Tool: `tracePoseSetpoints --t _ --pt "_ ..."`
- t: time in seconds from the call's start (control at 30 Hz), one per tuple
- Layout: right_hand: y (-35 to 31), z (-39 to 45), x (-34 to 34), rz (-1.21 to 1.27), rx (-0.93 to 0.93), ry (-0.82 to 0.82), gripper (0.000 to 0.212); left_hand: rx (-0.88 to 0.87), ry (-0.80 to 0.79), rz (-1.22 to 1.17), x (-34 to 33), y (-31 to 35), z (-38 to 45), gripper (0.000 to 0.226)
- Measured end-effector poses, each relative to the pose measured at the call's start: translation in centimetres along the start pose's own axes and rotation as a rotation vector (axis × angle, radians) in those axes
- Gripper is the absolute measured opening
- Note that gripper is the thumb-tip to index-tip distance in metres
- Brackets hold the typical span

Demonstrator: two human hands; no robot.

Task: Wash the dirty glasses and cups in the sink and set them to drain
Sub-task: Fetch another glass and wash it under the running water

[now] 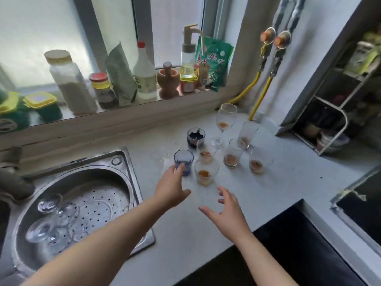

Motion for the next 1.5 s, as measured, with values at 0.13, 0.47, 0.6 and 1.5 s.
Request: tracePoseSetpoints --t 0.13,0.47,0.6,1.5 --pt "0.6 4.6 2.3 -0.081 0.011 -0.017 0.103 0.071 0.008 0.039 0.4 1.5 4.1 0.097" --pt "-0.1 13.1 0.3 -0.187 -0.034 -0.095 0.123 0.1 -0.04 0.025 -0.5 -0.4 11.1 0.111" --pt "-0.1 14.4 -0.7 -0.14 -0.061 -0.076 0.12 0.105 -0.038 0.006 -1.2 -1.3 12.9 0.104" --pt "-11.9 6.1 -11.5 -0.215 0.642 -0.504 0.098 0.8 0.531 -0.329 3.2 -13.6 -12.8 0.086"
Point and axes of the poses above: each hand's wrist, its own z-axis towards the middle knuckle, its own x-axis out of the back of the hand, y = z × x, the point moved 1 cm from there along z, towards the middle knuckle, and after that the axes turned 2 degrees about -y, right-handed, at the moved point
